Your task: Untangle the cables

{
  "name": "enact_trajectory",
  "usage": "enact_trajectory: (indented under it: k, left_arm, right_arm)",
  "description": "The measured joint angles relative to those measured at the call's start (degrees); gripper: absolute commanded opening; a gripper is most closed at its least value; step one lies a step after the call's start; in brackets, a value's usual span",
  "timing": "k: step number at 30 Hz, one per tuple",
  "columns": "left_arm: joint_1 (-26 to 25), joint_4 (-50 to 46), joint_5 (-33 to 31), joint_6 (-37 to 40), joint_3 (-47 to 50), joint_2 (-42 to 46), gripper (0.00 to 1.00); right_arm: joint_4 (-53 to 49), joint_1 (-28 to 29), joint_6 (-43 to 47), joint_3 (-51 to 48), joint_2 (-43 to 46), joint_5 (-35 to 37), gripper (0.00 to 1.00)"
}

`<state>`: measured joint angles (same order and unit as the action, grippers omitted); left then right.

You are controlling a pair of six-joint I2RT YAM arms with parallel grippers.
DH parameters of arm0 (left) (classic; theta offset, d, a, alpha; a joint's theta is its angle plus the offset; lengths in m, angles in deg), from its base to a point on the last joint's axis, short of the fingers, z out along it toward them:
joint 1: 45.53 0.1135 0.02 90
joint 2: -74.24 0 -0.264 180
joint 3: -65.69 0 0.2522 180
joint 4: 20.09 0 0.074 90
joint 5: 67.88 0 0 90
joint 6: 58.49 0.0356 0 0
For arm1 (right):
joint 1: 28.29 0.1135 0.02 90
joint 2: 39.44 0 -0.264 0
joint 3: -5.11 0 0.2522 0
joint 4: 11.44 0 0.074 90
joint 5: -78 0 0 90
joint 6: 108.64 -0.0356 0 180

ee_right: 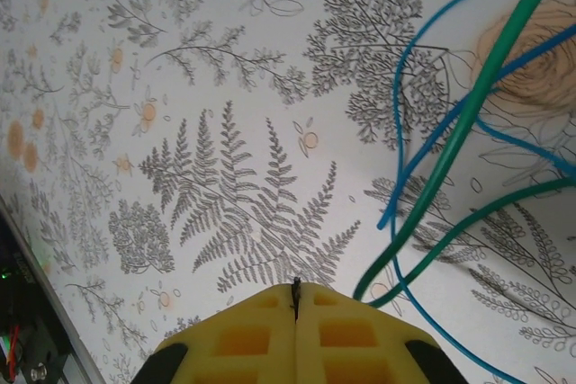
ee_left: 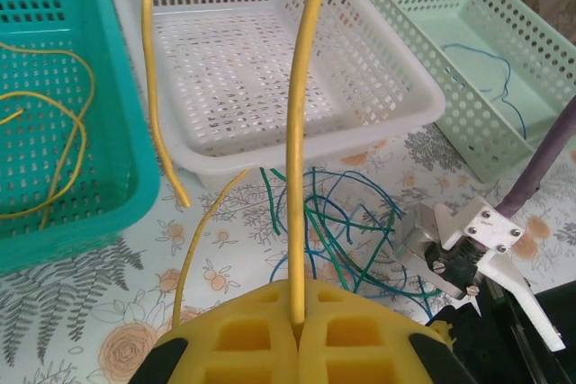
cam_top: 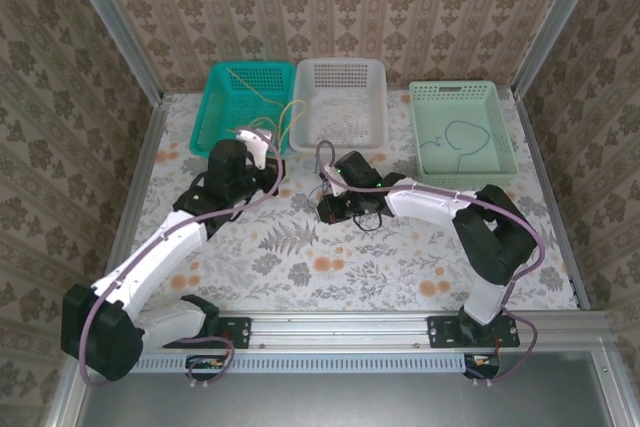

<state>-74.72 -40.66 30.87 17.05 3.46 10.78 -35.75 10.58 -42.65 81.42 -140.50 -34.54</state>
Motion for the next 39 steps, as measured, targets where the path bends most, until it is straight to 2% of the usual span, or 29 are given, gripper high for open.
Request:
enact_trajectory:
  k: [3,4,6,8,14,23,33,39]
  left_arm:
    - [0.9,-0.2,0.3,-0.6,0.0,1.7,0.04]
    - [1.0,-0.4,0.4,-0.6,0.0,2.2,0.04]
    - [1.1,-0.6,1.0,-0.6,0.0,3.2,0.04]
    - [1.1,-0.7,1.8,-0.6,0.0,3.8,0.04]
    - [1.1,-1.6,5.5,-0.2,0.2,4.2,0.04]
    - [1.5,-3.5,12.0,1.2,2.3,8.4,0.04]
    - [2.0,0.5,23.6,-1.7,2.3,7.8,0.04]
    - [2.0,3.3,28.3,-5.3,2.3,6.7,0.05]
  right_arm:
    - [-0.5,-0.3,0.0,0.0,-0.5,0.0,0.07]
    - [-0.4,-0.4,-0.2,0.0,-0.6,-0.1,0.16]
    - [-0.3,-0.7,-0.8,0.0,-0.6,-0.7,0.44]
    - [0.1,-1.0,-1.1,0.0,-0.5,-2.2,0.52]
    - [3.8,-4.4,-5.5,-0.2,5.0,-7.5,0.56]
    - [8.9,-13.8,-10.8,-0.1,15.8,-14.5,0.56]
    - [10.5,-12.8,-3.8,0.2,21.7,-13.6,0.56]
    - [7.5,-8.8,5.5,3.1,23.0,-8.5,0.57]
